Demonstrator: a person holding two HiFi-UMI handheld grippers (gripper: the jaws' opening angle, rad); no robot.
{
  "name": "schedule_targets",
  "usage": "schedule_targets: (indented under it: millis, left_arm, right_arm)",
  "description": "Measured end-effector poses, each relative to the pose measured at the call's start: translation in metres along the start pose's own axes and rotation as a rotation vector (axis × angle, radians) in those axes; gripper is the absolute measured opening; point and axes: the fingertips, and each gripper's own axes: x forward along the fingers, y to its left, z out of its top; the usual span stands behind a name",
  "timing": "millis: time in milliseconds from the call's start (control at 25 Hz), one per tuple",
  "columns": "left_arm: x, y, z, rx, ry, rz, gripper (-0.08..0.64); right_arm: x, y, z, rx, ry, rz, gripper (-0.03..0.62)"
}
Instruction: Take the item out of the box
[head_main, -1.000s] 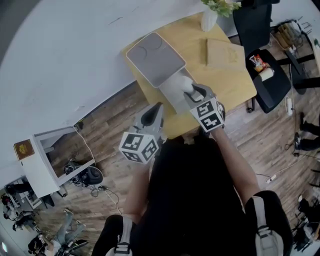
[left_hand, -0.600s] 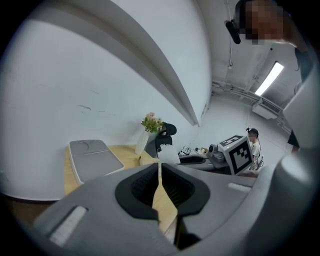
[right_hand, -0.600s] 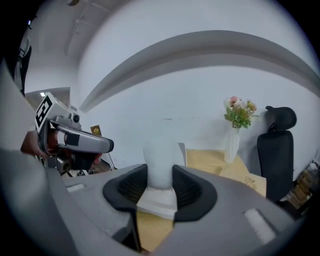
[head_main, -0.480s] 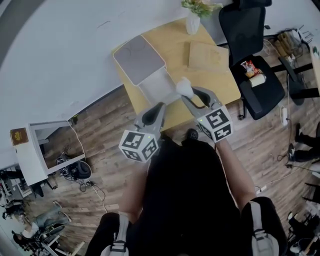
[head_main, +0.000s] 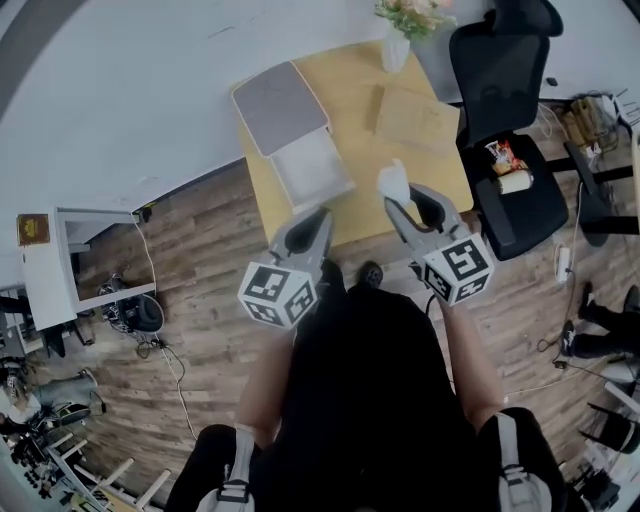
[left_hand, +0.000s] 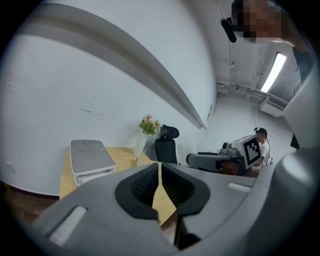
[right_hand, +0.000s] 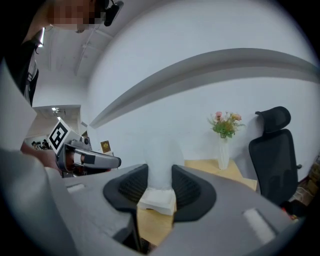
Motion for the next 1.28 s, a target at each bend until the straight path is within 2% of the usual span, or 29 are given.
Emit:
schedule_targets:
  millis: [200, 440, 1280]
  left_arm:
    - [0.002, -0.005, 0.001, 0.004, -0.004, 0.014, 0.026]
    - [0.000, -0.015, 0.008, 0.024, -0.015, 0.012, 0.026]
    - [-0.022, -0.017, -0.007, 0.041, 0.028, 0.015, 0.026]
  right_arm:
    - [-0.010, 0.004, 0.010, 0.021, -0.039, 0.041, 0.147]
    - [-0.020, 0.007, 0.021, 0.019, -0.071, 0.049, 0.146]
    - [-0.031, 0.041, 0.021, -0.001, -0.080, 0.075, 0.144]
